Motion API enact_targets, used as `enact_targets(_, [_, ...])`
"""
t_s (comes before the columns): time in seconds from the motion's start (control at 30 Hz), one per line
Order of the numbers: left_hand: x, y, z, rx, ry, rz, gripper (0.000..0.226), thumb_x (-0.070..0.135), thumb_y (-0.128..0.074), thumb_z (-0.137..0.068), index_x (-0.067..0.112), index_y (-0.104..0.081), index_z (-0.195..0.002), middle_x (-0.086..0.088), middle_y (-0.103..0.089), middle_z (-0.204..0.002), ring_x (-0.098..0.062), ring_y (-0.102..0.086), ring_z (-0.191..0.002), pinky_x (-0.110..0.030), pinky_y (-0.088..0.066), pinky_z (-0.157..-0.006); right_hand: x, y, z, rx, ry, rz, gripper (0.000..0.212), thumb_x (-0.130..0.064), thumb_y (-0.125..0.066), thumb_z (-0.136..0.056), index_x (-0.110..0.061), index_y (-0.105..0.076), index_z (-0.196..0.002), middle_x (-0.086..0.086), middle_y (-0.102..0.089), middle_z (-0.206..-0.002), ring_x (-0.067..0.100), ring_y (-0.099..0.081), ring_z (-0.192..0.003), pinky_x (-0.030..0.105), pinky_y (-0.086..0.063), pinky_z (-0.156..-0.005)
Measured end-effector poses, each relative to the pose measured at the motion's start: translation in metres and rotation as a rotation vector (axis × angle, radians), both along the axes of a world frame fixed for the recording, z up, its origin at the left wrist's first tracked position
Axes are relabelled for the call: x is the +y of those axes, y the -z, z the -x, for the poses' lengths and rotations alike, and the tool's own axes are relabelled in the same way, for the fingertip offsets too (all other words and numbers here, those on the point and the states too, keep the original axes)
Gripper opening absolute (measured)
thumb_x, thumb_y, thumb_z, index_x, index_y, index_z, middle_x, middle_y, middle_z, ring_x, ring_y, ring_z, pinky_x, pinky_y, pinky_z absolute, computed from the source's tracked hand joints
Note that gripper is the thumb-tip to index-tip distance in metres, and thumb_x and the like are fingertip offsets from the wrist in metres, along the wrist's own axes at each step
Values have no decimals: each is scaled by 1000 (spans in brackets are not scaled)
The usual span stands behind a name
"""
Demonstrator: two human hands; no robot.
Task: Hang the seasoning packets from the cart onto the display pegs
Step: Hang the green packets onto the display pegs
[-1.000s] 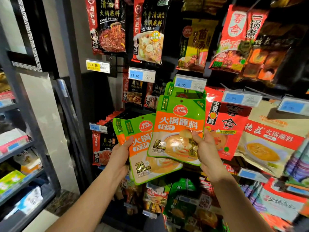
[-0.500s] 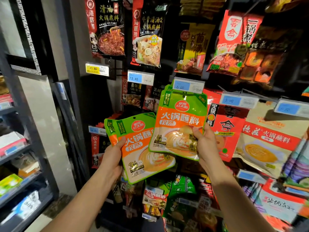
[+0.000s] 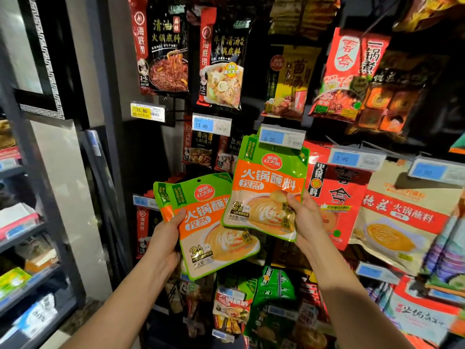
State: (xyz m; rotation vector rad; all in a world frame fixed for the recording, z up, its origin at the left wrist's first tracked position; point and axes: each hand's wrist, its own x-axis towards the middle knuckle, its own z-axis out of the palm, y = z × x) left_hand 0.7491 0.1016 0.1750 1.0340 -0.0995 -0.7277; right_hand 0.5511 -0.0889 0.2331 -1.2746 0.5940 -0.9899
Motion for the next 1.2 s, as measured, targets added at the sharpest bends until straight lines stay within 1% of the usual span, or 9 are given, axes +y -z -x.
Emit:
enact_targets(0.37, [1,3,-5,9,-41,-21,24,24,-66,-98,14,-68,-120,-13,-77,-108,-34,-73,-102,-59,-54,-97,-32,-9,-29,240,237,88,18,-12,-51,-105,-24,-64,-110,3,-73,-112,29,-67,-110,49,-53,-101])
enact_targets(0.53, [2,12,-2,70,-128,-63,21,19,-63,-101,10,-66,-119,-14,-76,-101,-29,-73,-83,-46,-59,-75,-46,-4,-36,932,447,489,29,-29,-54,-105,-3,-64,-110,18,-69,-105,40,-65,-102,38,-44,-73])
enact_targets(0.63, [5,16,2,65,-109,-59,20,21,-63,-100,10,-68,-117,-15,-77,-102,-31,-74,-87,-48,-59,-77,-36,-2,-22,1146,435,555,31,-36,-59,-101,-7,-62,-91,14,-68,-90,33,-62,-82,34,-44,-66])
enact_targets(0.7, [6,13,6,53,-70,-45,22,23,-65,-99,11,-69,-117,-16,-77,-107,-35,-73,-97,-55,-58,-88,-29,2,-14,1090,375,543,35,-33,-62,-99,-9,-56,-73,10,-62,-70,28,-60,-66,33,-42,-59])
enact_targets(0.77, [3,8,13,39,-29,-34,25,25,-67,-98,11,-69,-118,-15,-77,-107,-37,-73,-101,-56,-57,-91,-8,1,-12,791,179,410,38,-31,-65,-99,-10,-56,-69,14,-63,-62,22,-61,-52,33,-47,-58])
enact_targets(0.83, [-4,1,22,25,28,-32,28,27,-67,-97,9,-69,-119,-17,-77,-107,-37,-73,-100,-53,-58,-87,15,1,-13,546,-67,204,26,-32,-70,-98,-8,-66,-89,8,-68,-72,17,-65,-58,34,-53,-62])
enact_targets(0.9, [-12,-7,31,27,93,-23,31,28,-67,-97,8,-68,-120,-18,-76,-108,-38,-73,-98,-51,-59,-84,27,4,-12,502,-174,156,27,-32,-75,-93,-8,-69,-104,1,-73,-84,12,-71,-69,32,-55,-65])
enact_targets(1.0, [-21,-16,39,24,155,-12,31,26,-67,-97,7,-68,-121,-19,-76,-106,-34,-75,-87,-45,-62,-70,30,10,-6,311,-137,9,37,-18,-84,-84,-2,-67,-113,15,-78,-102,23,-77,-89,40,-61,-84])
enact_targets(1.2, [-39,-30,50,-101,132,-7,23,24,-67,-97,6,-69,-112,-13,-79,-92,-26,-76,-72,-36,-61,-60,29,12,6,163,-15,57,7,-6,-71,-95,-7,-64,-94,17,-78,-93,36,-74,-92,49,-58,-88])
